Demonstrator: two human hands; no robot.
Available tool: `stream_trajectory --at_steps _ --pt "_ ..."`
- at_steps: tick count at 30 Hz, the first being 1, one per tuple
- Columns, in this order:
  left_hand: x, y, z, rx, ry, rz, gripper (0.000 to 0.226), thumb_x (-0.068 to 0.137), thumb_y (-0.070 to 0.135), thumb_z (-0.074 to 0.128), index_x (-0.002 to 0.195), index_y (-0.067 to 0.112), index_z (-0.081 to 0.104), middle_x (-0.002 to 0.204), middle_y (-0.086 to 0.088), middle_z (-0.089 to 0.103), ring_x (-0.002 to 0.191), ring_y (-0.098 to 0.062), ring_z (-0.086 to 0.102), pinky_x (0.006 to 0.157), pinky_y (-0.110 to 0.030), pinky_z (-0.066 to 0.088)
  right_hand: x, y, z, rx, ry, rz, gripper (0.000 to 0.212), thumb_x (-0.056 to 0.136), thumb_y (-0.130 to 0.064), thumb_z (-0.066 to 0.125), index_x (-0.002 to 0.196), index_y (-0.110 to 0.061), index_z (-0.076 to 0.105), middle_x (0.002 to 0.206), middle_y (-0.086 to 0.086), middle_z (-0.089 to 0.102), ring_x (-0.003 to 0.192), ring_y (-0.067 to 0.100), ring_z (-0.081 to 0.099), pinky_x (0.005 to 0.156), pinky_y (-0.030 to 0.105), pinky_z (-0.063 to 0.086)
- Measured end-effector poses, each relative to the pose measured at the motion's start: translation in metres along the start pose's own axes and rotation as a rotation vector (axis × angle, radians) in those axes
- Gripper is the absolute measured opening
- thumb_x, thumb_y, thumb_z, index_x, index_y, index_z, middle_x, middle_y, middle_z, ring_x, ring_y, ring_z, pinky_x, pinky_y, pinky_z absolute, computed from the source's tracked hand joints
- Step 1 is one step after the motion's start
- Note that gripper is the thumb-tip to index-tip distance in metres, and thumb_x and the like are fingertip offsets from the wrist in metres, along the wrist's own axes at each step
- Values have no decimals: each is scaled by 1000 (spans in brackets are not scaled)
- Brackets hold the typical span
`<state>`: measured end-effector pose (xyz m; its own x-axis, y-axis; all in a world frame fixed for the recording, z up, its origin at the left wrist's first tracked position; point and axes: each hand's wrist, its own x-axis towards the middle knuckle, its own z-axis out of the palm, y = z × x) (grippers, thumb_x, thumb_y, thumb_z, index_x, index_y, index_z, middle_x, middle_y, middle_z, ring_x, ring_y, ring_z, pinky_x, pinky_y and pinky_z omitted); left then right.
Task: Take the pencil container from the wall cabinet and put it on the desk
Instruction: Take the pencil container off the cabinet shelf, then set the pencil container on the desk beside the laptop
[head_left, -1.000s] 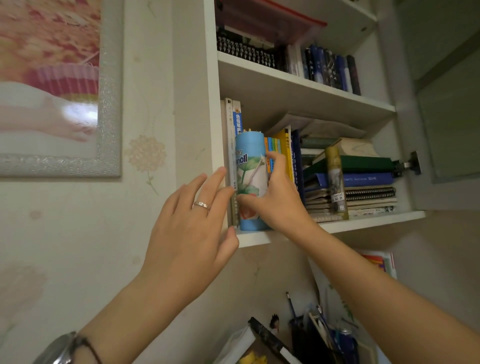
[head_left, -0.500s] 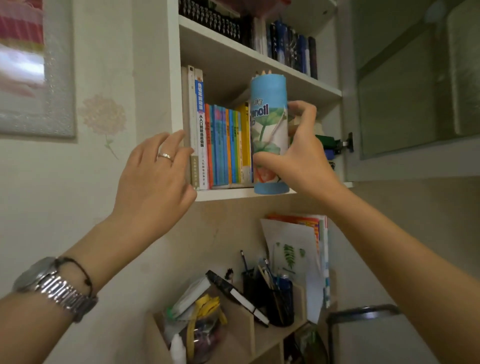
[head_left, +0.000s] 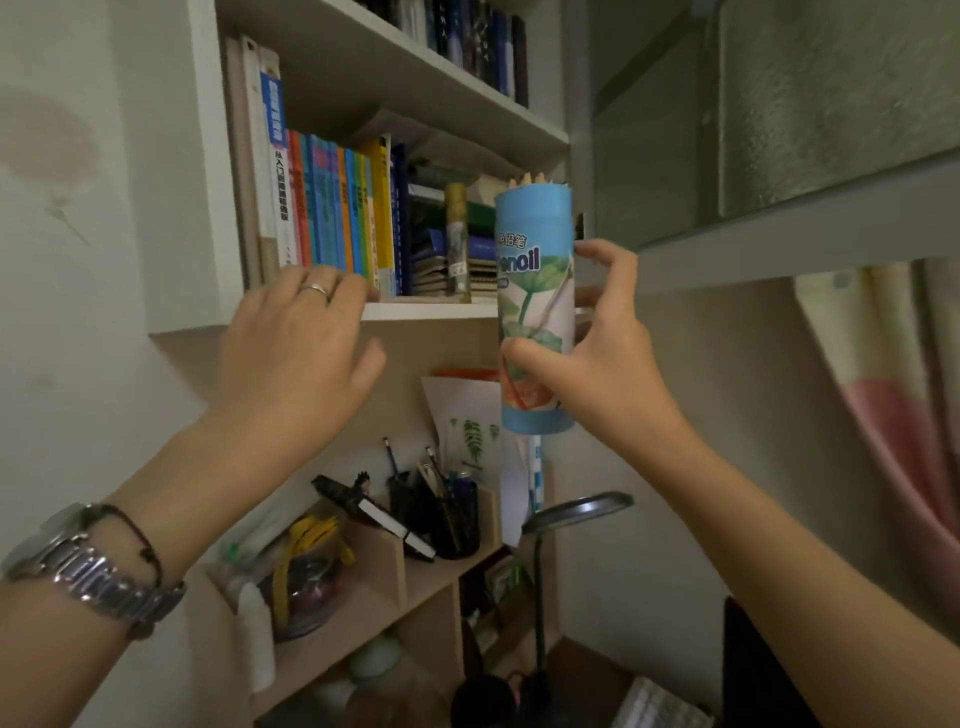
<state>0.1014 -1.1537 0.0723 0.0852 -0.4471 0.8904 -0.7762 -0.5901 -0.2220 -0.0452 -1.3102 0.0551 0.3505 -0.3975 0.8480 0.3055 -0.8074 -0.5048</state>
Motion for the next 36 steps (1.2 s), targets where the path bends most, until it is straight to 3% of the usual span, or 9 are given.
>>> stream_trajectory --at_steps 5,12,14,18,22,25,28,31,36 --pt "-26 39 9 -230 -81 28 34 86 31 52 116 16 56 112 -8 62 106 -27 52 79 -39 41 -41 16 -19 -38 15 77 77 70 -12 78 127 -30 29 89 -14 62 80 5 68 72 32 60" --pt "-71 78 54 -490 -207 126 25 84 31 59 105 18 62 101 -2 65 97 -25 57 72 -36 42 -106 45 -37 -145 31 192 81 65 -19 82 126 -34 30 97 -14 60 83 5 68 69 27 59" --pt "-87 87 67 -527 -244 147 27 84 33 57 107 20 61 102 -1 64 98 -22 57 70 -32 38 -122 52 -38 -169 21 220 82 63 -25 81 126 -36 30 97 -20 61 88 5 67 70 25 58" --pt "-119 102 86 -634 -327 176 28 86 32 56 112 21 62 108 0 64 103 -19 54 71 -28 33 -161 65 -37 -186 -23 296 82 68 -12 79 130 -32 29 95 -40 58 93 -3 63 70 14 53" --pt "-157 111 101 -700 -420 206 26 85 30 59 109 19 63 106 0 64 98 -19 56 71 -27 34 -203 80 -30 -215 -39 382 82 68 -10 80 134 -19 32 103 -22 56 100 -4 58 77 10 51" --pt "-190 116 111 -731 -495 219 24 82 31 60 103 19 64 98 -2 66 88 -20 58 67 -31 44 -237 89 -23 -221 -61 457 82 66 -7 81 132 -17 34 108 -17 55 100 -4 58 75 8 49" --pt "-223 120 119 -763 -571 207 23 82 30 61 101 19 64 96 0 65 82 -17 54 62 -31 43 -272 101 -17 -238 -78 511 83 63 -6 83 131 -15 35 115 -10 55 102 1 59 79 13 50" --pt "-255 126 127 -776 -641 212 25 81 27 65 103 16 64 96 -4 66 85 -24 58 65 -34 47 -309 113 -13 -224 -91 589 82 63 -3 83 129 -12 36 115 -14 54 104 -2 59 81 13 49" --pt "-305 138 143 -778 -746 236 20 78 18 68 97 11 66 86 -6 65 79 -27 59 61 -31 40 -367 131 -5 -201 -148 757 80 67 -6 82 129 -15 33 115 -20 49 103 -13 54 80 7 46"
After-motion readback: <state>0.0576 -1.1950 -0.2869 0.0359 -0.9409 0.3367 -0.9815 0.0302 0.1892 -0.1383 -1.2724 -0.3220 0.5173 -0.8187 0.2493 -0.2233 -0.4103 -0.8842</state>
